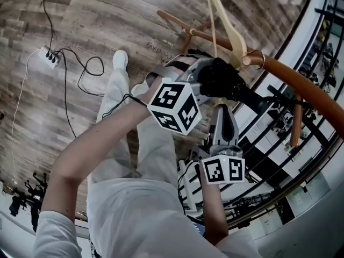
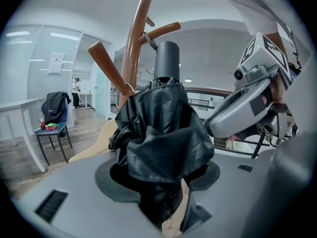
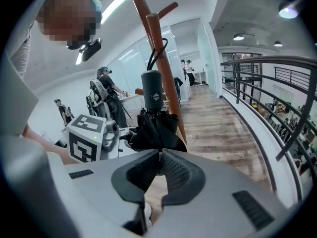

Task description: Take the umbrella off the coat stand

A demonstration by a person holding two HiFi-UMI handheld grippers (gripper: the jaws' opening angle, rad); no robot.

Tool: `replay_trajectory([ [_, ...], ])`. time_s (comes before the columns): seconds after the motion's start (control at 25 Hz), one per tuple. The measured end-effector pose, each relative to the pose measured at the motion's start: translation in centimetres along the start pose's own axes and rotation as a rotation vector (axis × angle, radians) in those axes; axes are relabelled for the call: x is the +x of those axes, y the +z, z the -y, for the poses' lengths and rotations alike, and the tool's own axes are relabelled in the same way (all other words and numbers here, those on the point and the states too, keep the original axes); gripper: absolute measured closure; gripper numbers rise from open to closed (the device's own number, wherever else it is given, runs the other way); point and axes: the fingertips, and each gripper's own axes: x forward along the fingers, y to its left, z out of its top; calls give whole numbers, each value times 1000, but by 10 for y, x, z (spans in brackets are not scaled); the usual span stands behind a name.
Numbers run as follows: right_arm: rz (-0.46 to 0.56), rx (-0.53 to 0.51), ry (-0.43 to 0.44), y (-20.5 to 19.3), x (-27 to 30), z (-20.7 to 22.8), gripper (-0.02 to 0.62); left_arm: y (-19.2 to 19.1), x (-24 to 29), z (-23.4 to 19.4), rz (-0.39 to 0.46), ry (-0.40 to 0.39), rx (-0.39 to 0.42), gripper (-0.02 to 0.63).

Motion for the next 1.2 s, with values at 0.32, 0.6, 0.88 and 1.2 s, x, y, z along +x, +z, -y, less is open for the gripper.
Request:
replay_trajectory([
  [0.32,43,2,-18,20,-23,-14,558,16,-19,13,-19,-23,20,360],
  [0.6,61,14,-38,36,-35,-23,558,28,-32,12,-32,-45,37,360],
  [0.88,78,22,-50,50,-59,-38,558,43,-49,18,-40,-48,41,360],
  [1.2,110,76,-90,67,-97,-23,558,71,-60,45,-53,-64,62,360],
])
